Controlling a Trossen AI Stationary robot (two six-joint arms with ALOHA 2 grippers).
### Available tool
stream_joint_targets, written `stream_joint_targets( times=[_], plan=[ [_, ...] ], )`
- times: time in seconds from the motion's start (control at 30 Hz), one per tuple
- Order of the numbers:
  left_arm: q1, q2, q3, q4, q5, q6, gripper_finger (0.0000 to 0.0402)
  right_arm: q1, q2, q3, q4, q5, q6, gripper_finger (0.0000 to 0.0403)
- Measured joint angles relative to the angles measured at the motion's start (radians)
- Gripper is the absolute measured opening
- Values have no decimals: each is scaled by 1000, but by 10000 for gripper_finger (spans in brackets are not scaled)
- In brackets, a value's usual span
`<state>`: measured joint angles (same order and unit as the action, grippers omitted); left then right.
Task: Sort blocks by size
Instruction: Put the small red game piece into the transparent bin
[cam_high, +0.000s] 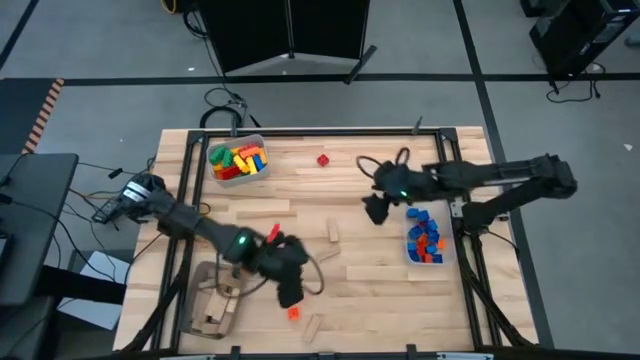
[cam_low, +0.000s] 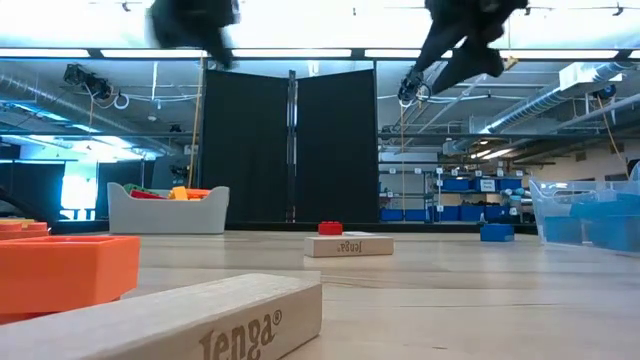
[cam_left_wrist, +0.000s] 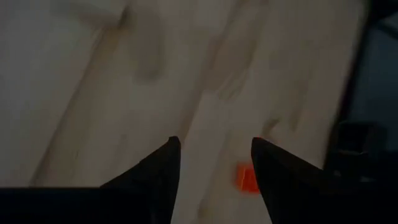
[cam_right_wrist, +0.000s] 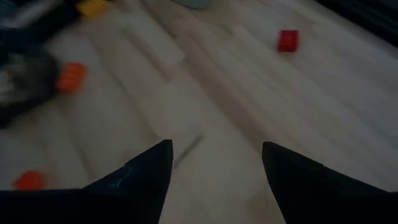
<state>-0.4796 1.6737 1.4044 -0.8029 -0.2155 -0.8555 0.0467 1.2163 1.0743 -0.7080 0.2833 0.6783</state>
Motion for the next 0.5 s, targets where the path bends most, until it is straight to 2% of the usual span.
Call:
stream_joint_targets(
  times=[0.07, 0.17, 0.37, 0.5],
  plan=[
    [49, 0, 0, 66, 49, 125, 203, -47, 61, 59, -61, -24, -29, 261],
    [112, -1, -1, 47, 115, 243, 203, -108, 176, 154, -135, -67, -83, 259],
    [182, -34, -4, -32, 130, 390, 203, -197, 428, 352, -179, -105, -188, 262],
    [218, -113, -95, -22, 130, 435, 203, -253, 583, 500, -189, -135, -217, 271]
  ],
)
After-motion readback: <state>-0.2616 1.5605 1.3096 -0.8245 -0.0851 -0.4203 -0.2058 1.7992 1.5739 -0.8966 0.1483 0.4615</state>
